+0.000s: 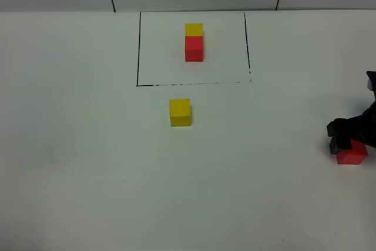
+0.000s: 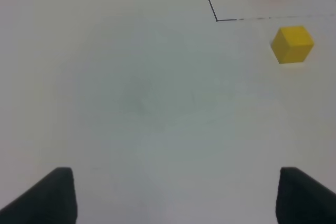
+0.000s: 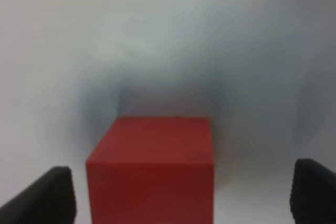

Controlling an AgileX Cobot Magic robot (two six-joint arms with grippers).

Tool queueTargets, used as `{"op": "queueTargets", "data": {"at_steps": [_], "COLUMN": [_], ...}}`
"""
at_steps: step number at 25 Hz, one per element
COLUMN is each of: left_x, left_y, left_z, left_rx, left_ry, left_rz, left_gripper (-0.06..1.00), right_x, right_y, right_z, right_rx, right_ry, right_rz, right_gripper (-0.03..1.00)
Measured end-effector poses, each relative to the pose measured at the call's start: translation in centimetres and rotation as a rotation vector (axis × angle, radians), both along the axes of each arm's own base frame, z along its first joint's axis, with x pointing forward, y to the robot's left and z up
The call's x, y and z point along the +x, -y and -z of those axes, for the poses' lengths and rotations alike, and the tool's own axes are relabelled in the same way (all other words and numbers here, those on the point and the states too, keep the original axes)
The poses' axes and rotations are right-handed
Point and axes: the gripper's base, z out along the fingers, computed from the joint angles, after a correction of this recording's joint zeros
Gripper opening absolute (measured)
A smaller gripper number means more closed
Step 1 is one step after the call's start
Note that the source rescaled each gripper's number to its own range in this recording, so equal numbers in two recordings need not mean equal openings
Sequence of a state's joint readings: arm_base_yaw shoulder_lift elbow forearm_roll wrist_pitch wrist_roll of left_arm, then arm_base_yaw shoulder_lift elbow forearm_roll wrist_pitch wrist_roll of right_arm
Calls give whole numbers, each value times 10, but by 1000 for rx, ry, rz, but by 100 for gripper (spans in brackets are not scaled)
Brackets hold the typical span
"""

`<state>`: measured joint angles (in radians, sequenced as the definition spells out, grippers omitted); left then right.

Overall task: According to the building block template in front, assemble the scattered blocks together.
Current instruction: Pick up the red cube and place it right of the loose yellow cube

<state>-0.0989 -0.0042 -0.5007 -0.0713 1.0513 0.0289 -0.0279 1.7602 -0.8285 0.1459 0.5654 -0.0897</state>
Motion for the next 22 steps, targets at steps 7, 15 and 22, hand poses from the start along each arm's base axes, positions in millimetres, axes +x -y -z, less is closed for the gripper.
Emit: {"op": "queueTargets", "data": {"at_steps": [7,15,22], "left_x": [0,0,0], "left_y": [0,0,0], "left_z": [0,0,0], "left_rx": [0,0,0], "left_ry": [0,0,0], "left_rz": [0,0,0], "left_gripper": [63,63,63], "right_x": [-1,12,37], "right_y": [-1,-13,-96], "right_z": [0,-14,-55], "right_rx": [12,22,-104], "right_ry": [-8,0,65], "right_rz": [10,-38,-729], "right_gripper": [14,1,1]}}
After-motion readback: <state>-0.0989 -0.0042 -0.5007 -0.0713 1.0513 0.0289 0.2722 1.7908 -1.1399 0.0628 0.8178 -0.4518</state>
